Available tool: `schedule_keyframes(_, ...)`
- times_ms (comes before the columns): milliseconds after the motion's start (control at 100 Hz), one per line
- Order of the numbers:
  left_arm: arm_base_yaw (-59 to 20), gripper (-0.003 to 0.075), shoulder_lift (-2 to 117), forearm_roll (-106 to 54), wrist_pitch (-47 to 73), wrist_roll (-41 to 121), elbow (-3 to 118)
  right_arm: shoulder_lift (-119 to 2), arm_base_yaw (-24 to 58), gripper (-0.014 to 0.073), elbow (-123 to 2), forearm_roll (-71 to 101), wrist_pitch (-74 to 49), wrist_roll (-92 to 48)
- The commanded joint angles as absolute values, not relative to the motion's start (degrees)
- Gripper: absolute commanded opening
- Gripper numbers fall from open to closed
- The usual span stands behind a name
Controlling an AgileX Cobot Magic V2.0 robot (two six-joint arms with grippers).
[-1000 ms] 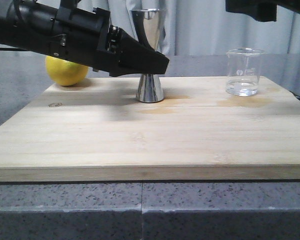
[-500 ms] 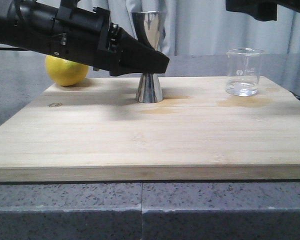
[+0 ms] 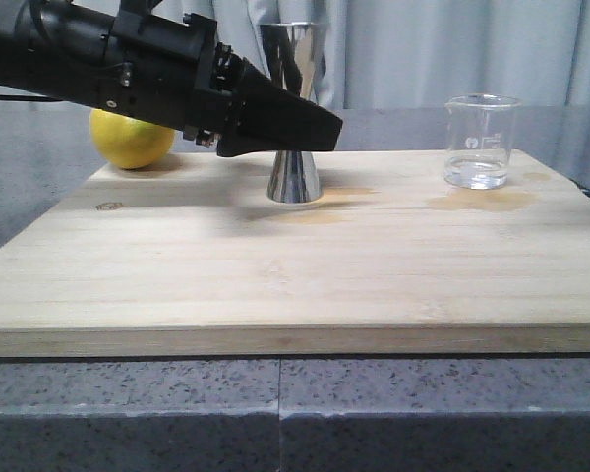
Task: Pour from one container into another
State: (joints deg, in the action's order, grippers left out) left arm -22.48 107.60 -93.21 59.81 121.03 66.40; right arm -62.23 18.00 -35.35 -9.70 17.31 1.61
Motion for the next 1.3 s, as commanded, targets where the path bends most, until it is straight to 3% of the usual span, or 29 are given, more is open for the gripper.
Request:
schedule_keyframes(0, -23.05, 0.0549, 104.13, -95.34, 61.28, 118.89, 68.04, -60.36, 17.48, 0.0565, -39.57, -9.87, 13.95, 1.41)
schedule_keyframes(400, -23.05, 0.0549, 97.28, -80.88, 55.46, 103.43, 68.04, -60.36, 17.48, 0.0565, -56.22, -6.61, -19.60, 2.26)
schedule_keyframes(720, -23.05, 0.0548, 86.61, -50.61, 54.14, 72.79, 68.04, -60.46, 17.48, 0.0565, -69.33, -4.88, -48.81, -0.67)
schedule_keyframes(960, -23.05, 0.0548, 73.85, -21.38, 58.82, 41.10, 68.04, -60.91, 15.53, 0.0565, -69.37, -4.10, -50.52, -2.53)
schedule_keyframes(1290, -23.05, 0.0547, 58.56, 6.82, 60.39, 2.03, 67.61, -56.81, -0.26, 0.0565, -61.49, 12.51, -50.53, -12.25)
